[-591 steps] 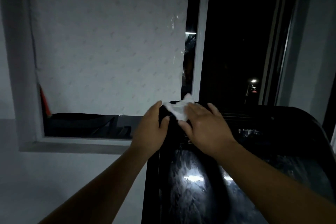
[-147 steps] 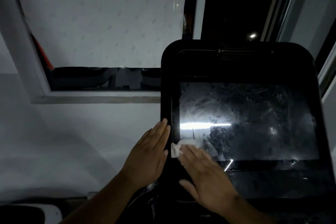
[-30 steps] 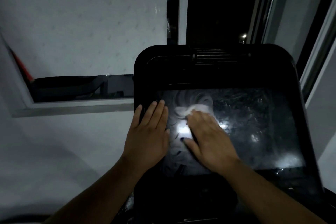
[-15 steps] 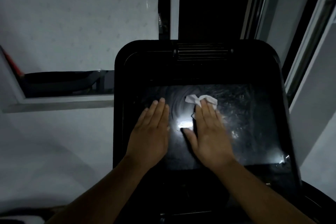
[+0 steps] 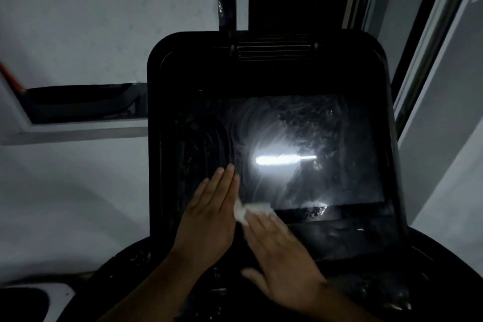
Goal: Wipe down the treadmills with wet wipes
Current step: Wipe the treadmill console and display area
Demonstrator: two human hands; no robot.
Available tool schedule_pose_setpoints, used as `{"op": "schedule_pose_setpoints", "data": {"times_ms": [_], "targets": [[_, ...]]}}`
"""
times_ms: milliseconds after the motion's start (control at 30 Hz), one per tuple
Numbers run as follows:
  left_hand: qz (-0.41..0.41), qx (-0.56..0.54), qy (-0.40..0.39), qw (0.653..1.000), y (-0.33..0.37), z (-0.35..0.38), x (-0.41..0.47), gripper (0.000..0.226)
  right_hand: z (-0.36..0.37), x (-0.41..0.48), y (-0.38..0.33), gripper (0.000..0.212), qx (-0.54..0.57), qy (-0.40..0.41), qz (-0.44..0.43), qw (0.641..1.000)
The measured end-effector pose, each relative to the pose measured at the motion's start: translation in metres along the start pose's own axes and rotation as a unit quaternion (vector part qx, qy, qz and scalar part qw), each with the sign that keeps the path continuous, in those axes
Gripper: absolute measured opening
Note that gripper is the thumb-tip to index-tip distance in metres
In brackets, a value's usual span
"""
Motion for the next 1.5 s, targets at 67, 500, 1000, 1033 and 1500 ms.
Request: {"op": "schedule_pose_setpoints", "data": {"times_ms": [67,500,1000,1033,1500], "targets": [[0.011,0.005,-0.003,1.000,0.003,-0.001,-0.013,0.061,-0.006,-0.022,0.012,0.067,-0.013,0.001,0.006,1.000],[-0.026,0.013,-0.031,0.999,0.018,-0.004,-0.015,0.061,-0.035,0.005,0.043,0.046,0.035,0.114,0.138,0.983],[-0.028,0.013,-0.015,0.999,0.035,0.004,0.031,0.061,-0.032,0.011,0.079,0.068,0.005,0.094,0.174,0.980],[-0.027,0.014,-0.011,0.999,0.035,0.005,0.036,0.061,-0.036,0.028,0.084,0.069,0.006,0.105,0.216,0.971],[-0.011,0.007,0.026,1.000,0.020,0.005,0.106,0.057,-0.038,0.093,0.095,0.073,-0.031,0.134,0.207,0.969]]}}
Point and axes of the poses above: each hand's wrist, its own x-axis towards the middle knuckle, its own z-axis out of the palm, y = z × x, the point moved 1 cm from there along x, towards the middle knuckle, and after that the axes turned 5 degrees about y, right-handed, at the moved point
